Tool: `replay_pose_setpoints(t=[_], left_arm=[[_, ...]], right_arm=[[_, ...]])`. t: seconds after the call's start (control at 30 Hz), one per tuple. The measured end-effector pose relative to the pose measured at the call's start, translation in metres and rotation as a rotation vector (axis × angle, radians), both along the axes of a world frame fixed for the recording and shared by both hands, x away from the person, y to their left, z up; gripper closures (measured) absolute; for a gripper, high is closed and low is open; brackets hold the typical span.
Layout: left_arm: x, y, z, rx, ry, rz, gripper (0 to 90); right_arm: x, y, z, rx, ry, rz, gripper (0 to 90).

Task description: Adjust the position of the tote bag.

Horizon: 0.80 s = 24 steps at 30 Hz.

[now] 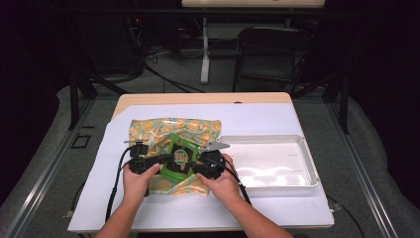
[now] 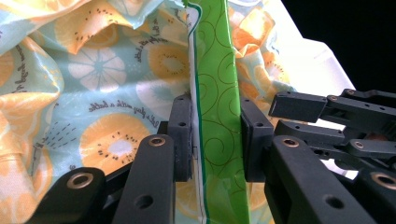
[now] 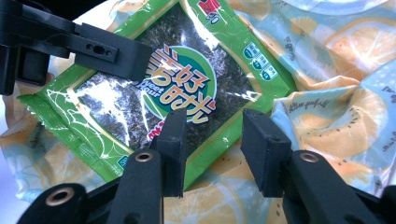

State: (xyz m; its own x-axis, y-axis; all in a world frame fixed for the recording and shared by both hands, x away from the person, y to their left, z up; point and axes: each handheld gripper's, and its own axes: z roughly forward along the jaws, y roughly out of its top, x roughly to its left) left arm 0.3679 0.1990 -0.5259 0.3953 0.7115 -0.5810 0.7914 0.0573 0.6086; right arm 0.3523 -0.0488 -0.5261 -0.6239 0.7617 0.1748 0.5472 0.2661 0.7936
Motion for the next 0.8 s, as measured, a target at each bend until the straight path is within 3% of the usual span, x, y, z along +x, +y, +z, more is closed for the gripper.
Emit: replay_pose_setpoints(t=[0.5, 0.8], left_arm=[[-0.002, 0.008, 0.007, -0.028, -0.023, 0.015, 71.5], [-0.004, 0.019, 0.015, -0.057, -0.042, 0.05, 71.5]], right_arm=[[-0.002, -0.003, 0.006, 0.021, -0.018, 0.015, 57.7], [-0.003, -0.004, 0.01, 0.034, -0.039, 0.014, 56.2]])
